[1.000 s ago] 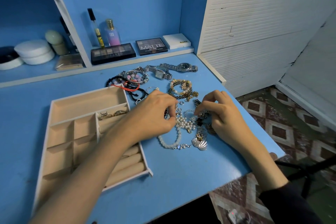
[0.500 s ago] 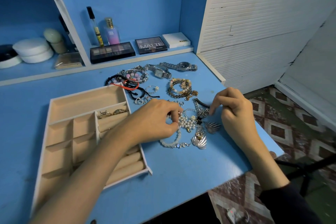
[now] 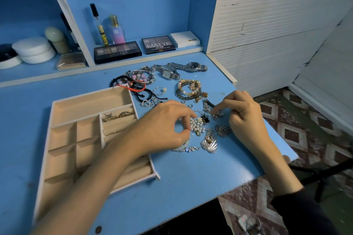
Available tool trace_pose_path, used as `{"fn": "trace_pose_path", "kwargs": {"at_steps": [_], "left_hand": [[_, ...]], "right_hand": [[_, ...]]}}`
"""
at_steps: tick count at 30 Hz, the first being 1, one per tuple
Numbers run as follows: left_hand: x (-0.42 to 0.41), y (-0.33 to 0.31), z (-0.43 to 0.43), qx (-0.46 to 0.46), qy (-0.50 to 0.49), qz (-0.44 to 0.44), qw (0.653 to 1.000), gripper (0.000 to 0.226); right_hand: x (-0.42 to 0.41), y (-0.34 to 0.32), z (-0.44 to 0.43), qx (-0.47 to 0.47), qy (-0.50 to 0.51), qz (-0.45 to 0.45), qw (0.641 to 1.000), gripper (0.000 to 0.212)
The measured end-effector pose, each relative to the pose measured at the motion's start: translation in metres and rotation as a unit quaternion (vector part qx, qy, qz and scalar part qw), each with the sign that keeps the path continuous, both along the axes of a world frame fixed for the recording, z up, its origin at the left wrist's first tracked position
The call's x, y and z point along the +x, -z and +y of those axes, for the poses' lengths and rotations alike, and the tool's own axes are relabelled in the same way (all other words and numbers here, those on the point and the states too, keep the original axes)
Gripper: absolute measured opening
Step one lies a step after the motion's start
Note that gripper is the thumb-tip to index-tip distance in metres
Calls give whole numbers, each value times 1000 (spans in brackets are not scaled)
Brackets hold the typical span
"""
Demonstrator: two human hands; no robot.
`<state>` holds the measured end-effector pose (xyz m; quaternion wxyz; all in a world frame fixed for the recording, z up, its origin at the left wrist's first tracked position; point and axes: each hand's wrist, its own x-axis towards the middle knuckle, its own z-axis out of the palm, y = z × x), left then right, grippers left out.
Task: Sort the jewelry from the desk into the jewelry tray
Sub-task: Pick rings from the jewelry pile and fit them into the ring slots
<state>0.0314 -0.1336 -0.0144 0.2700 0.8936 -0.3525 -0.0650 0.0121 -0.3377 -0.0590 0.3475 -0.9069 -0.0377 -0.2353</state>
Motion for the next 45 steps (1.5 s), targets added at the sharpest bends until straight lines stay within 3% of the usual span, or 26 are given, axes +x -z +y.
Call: {"fn": "trace_pose_path", "kwargs": {"at_steps": [7,12,16,26,31,36,45], "left_hand": [[-3,8,-6,48,28,6,998,25],[1,9,-3,56,20,2,998,25],[1,8,0,39,9,-12,999,25],[4,-4,14,3,-16,-45,999,26],[4,-7,19,5,-36,-40,999,22],[3,-7,19,11,-45,-34,998,20],[5,-13,31,-32,-115,-63,991,19]], "right_hand": [[-3,-2,1,14,-37,-13,999,48],[-10,-15,-3,2,-139,68,988,40],[-14,-21,-8,-55,-200,93,974,50],[-8,-14,-10,-112,-111,76,985,57],[-13,-17,-8,-76,-144,88,983,38],[-17,-20,-7,-70,-226,106,966,33],[-11,-17,6,-112,-139,27,984,37]]}}
